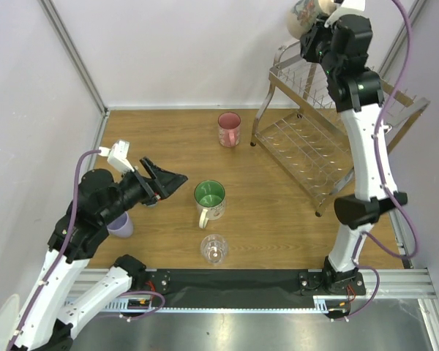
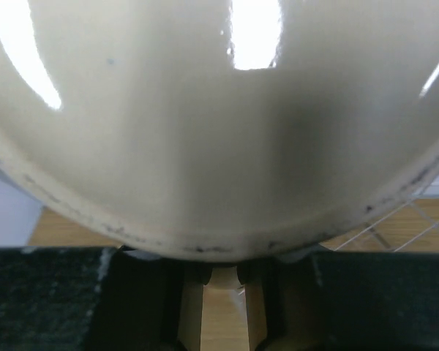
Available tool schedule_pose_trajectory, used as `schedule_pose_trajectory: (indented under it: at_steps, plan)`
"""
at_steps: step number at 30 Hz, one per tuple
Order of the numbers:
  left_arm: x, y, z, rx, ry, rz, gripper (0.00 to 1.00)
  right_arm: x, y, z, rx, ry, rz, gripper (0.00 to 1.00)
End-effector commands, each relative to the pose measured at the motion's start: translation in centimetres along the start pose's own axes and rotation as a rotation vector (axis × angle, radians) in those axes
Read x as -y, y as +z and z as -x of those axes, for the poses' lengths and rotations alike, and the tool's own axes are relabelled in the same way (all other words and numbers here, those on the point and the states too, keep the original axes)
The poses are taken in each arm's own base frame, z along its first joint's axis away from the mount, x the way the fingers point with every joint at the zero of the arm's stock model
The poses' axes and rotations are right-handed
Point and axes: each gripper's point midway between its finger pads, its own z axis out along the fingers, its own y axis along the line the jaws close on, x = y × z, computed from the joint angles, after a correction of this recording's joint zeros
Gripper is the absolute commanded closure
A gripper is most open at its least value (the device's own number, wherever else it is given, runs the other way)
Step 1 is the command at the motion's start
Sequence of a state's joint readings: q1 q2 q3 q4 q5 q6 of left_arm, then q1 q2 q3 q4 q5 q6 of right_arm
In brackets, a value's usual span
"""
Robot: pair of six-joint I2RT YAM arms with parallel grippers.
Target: Load the cups into the dish rack
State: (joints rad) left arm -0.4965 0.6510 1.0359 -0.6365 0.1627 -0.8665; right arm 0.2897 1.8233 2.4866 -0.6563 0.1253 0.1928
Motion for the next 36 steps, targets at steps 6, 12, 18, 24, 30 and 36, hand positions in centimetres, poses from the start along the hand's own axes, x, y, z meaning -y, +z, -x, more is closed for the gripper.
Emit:
schedule_pose_trajectory:
  at_steps: [6,12,18,24,30,36]
  plan:
    - [-0.4,-0.9,0.9,-0.048,0.235,0.066,0.13,6.6,1.2,2.9,0.100,-0.096,-0.228,1.00]
    - [-0.7,0.5,1.1,-0.094,0.296,0.091,0.13,10.8,1.7,1.4,0.053,-0.103,-0.342,1.00]
    - [-0.6,1.9,1.2,-0.130,0.319,0.093,0.12,12.1,2.3,-0.4,-0.009,-0.094,-0.343,1.00]
    - [-0.6,2.4,1.4,-0.141,0.327,0.100,0.12,12.3,2.7,-1.6,-0.046,-0.083,-0.344,1.00]
    - [-0.8,2.4,1.3,-0.146,0.329,0.106,0.12,12.3,3.3,-3.4,-0.096,-0.063,-0.335,1.00]
    - [-0.9,2.4,1.4,-0.150,0.330,0.112,0.12,12.2,4.1,-4.8,-0.127,-0.042,-0.327,1.00]
